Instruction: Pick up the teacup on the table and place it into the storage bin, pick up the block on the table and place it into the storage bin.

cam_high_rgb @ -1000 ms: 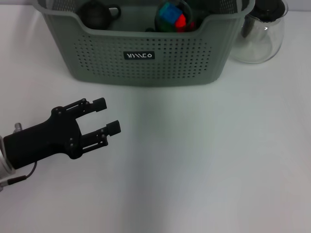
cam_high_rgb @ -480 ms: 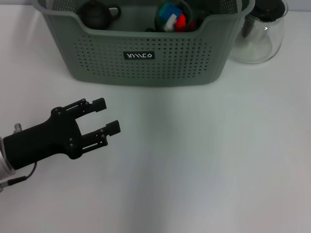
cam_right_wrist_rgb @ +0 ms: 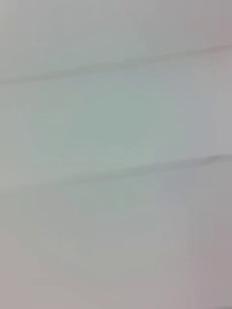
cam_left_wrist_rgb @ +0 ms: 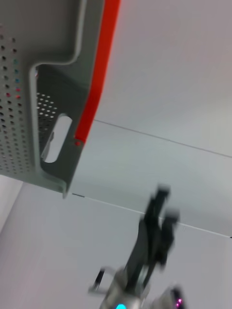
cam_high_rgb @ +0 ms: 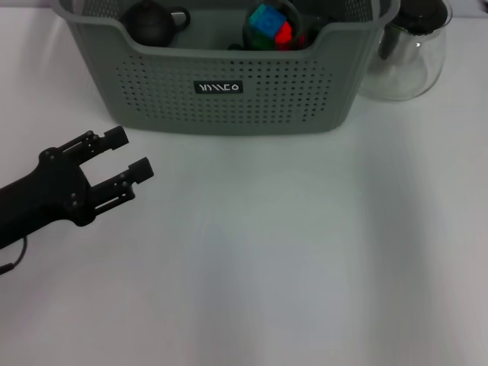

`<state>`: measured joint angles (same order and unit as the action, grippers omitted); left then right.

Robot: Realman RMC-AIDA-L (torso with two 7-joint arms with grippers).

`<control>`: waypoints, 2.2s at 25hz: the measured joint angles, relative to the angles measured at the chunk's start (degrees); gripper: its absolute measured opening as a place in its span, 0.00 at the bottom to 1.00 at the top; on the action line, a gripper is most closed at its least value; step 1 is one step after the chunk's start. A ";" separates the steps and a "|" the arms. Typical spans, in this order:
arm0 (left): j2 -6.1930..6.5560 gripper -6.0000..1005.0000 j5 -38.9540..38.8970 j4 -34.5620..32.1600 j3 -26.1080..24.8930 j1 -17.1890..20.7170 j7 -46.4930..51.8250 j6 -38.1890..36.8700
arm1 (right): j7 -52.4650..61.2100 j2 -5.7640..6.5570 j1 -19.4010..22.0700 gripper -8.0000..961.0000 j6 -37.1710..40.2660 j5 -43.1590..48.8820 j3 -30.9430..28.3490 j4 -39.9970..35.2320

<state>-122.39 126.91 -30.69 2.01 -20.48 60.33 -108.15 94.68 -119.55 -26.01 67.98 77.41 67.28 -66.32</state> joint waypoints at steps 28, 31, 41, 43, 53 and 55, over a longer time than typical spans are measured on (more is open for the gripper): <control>0.22 0.83 3.11 -1.83 22.94 -6.61 -0.44 2.72 | -34.57 -0.07 -0.81 0.89 26.27 33.63 -18.30 35.96; 0.10 0.83 3.08 -1.82 22.97 -6.41 -0.45 1.94 | -34.70 -0.29 -0.58 0.89 26.31 34.01 -18.98 36.01; -0.12 0.83 3.07 -1.82 23.01 -6.11 -0.48 1.50 | -35.46 -0.44 -0.25 0.89 28.19 34.74 -22.33 36.67; -0.12 0.83 3.07 -1.82 23.01 -6.08 -0.48 1.63 | -35.47 -0.43 -0.26 0.89 28.20 34.82 -22.26 36.72; -0.13 0.83 3.07 -1.90 22.83 -5.92 -0.41 1.80 | -35.54 -0.45 -0.37 0.89 28.24 35.04 -22.32 37.49; 0.02 0.83 3.20 -2.05 22.26 -5.66 -0.21 1.65 | -35.80 -0.58 -0.92 0.89 28.22 35.06 -22.27 37.88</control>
<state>-122.38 130.11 -32.74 24.27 -26.14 60.12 -106.50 58.88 -120.13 -26.93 96.20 112.48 45.01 -28.44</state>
